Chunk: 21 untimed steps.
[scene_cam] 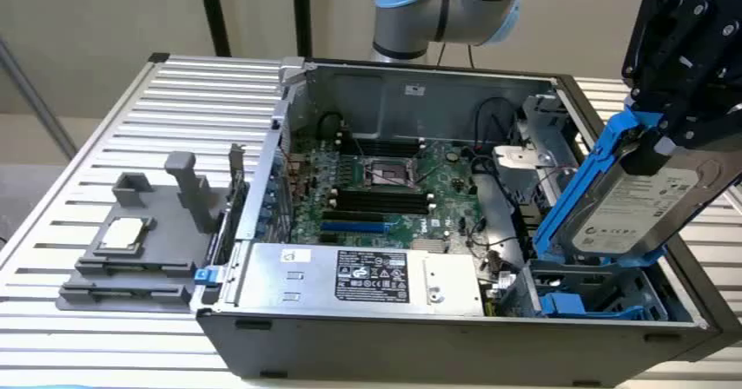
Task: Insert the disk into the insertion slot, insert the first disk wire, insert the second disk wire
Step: 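Insert the disk into the insertion slot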
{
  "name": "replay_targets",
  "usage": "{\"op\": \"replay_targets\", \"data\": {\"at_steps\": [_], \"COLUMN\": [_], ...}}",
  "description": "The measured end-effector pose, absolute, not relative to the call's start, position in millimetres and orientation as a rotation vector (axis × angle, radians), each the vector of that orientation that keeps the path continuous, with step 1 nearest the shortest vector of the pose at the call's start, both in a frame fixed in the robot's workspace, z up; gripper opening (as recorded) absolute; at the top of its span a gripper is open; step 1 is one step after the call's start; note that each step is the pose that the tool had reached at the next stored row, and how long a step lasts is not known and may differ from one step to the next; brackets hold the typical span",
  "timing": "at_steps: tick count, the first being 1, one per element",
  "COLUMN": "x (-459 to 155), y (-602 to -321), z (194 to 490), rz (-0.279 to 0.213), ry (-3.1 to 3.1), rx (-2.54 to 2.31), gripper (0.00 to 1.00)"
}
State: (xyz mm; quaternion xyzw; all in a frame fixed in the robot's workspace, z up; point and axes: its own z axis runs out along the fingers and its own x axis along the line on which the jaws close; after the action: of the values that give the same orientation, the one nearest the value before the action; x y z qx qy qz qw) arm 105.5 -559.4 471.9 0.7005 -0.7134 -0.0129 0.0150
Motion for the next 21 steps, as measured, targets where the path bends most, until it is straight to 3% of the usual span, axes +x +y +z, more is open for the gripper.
{"op": "replay_targets", "data": {"at_steps": [21], "x": [106], "y": [-573], "z": [472], "rz": [-0.051], "ry": [-2.222], "rx": [2.188], "gripper": [0.32]}}
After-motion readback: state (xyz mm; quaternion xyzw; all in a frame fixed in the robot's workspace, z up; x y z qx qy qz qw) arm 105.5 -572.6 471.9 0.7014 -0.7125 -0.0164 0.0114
